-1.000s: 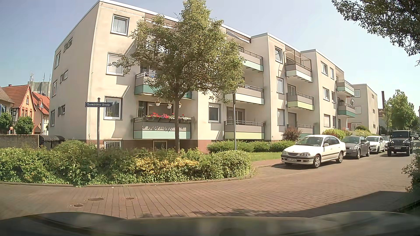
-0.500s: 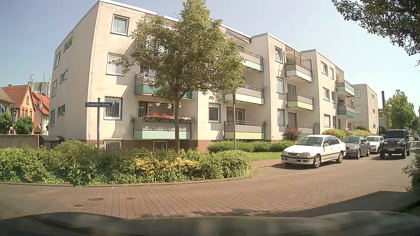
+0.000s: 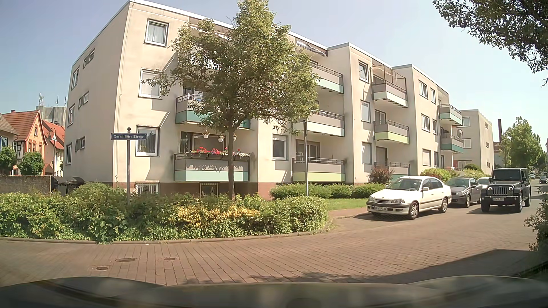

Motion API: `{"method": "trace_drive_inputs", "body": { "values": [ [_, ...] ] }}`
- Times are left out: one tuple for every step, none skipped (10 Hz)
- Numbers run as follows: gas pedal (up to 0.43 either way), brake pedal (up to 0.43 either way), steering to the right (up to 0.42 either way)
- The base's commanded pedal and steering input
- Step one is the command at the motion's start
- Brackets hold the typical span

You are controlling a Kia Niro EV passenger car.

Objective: Follow the waypoints while adhering to traffic rules and regulations

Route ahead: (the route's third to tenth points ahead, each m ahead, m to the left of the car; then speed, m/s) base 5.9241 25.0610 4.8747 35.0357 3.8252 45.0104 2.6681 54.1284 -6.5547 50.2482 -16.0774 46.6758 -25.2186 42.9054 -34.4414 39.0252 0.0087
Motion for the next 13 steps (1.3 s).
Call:
{"method": "trace_drive_inputs", "body": {
  "values": [
    [0.0, 0.25, -0.351],
    [0.0, 0.25, -0.351],
    [0.0, 0.25, -0.351],
    [0.0, 0.25, -0.351],
    [0.0, 0.25, -0.351],
    [0.0, 0.25, -0.351],
    [0.0, 0.25, -0.351],
    [0.0, 0.25, -0.351],
    [0.0, 0.25, -0.351],
    [0.0, 0.25, -0.351],
    [0.0, 0.244, -0.351],
    [0.0, 0.25, -0.351],
    [0.0, 0.25, -0.351]
  ]
}}
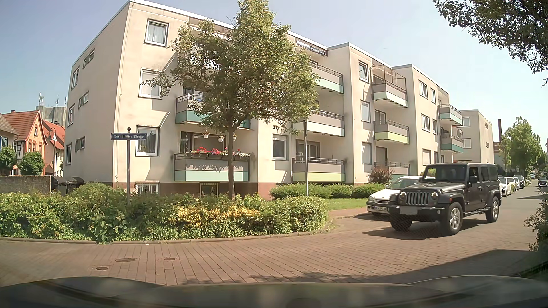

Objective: Follow the waypoints while adhering to traffic rules and regulations

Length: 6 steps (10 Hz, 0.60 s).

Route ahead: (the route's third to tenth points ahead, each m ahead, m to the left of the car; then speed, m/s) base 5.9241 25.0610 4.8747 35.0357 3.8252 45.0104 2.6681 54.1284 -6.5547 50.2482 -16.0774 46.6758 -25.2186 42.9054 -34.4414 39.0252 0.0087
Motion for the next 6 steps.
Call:
{"method": "trace_drive_inputs", "body": {
  "values": [
    [0.0, 0.25, -0.351],
    [0.0, 0.25, -0.351],
    [0.0, 0.25, -0.351],
    [0.0, 0.244, -0.351],
    [0.0, 0.25, -0.351],
    [0.0, 0.25, -0.351]
  ]
}}
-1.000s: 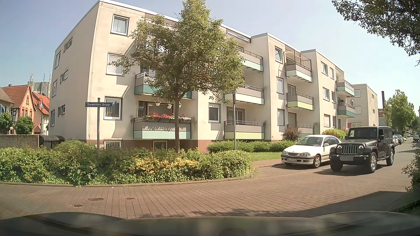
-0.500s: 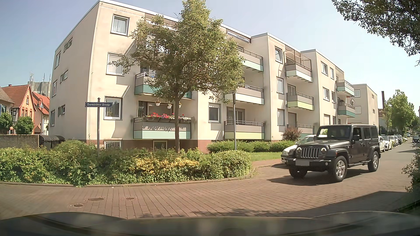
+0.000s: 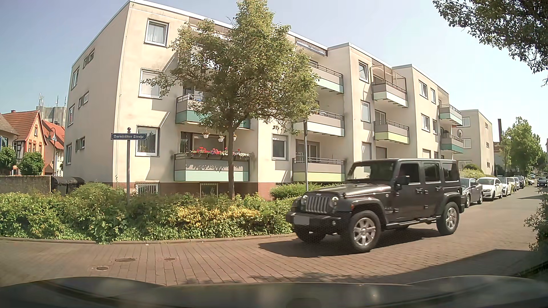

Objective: Follow the waypoints while adhering to traffic rules and regulations

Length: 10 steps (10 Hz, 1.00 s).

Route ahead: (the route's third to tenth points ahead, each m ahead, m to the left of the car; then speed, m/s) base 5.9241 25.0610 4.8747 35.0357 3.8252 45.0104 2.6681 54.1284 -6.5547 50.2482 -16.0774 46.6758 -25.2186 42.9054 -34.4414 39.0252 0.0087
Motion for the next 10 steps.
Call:
{"method": "trace_drive_inputs", "body": {
  "values": [
    [0.0, 0.25, -0.351],
    [0.0, 0.25, -0.351],
    [0.0, 0.25, -0.351],
    [0.0, 0.25, -0.351],
    [0.0, 0.25, -0.351],
    [0.0, 0.25, -0.351],
    [0.0, 0.25, -0.351],
    [0.0, 0.25, -0.351],
    [0.0, 0.25, -0.351],
    [0.0, 0.25, -0.351]
  ]
}}
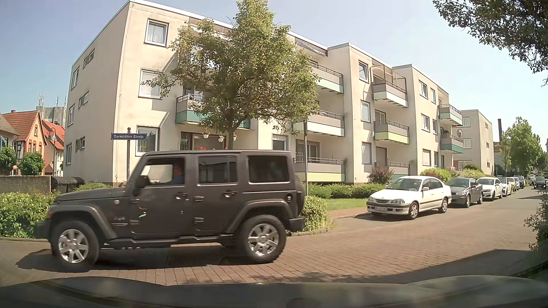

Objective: Follow the waypoints while adhering to traffic rules and regulations

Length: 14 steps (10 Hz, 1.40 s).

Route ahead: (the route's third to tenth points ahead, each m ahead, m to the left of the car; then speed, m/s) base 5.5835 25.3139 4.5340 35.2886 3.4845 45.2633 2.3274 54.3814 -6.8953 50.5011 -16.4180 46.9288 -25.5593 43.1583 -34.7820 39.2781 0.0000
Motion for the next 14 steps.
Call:
{"method": "trace_drive_inputs", "body": {
  "values": [
    [0.0, 0.25, -0.351],
    [0.0, 0.25, -0.351],
    [0.0, 0.25, -0.351],
    [0.0, 0.25, -0.351],
    [0.0, 0.25, -0.351],
    [0.0, 0.25, -0.351],
    [0.0, 0.25, -0.351],
    [0.0, 0.25, -0.351],
    [0.0, 0.25, -0.351],
    [0.0, 0.25, -0.351],
    [0.0, 0.25, -0.351],
    [0.0, 0.25, -0.351],
    [0.0, 0.25, -0.351],
    [0.0, 0.25, -0.351]
  ]
}}
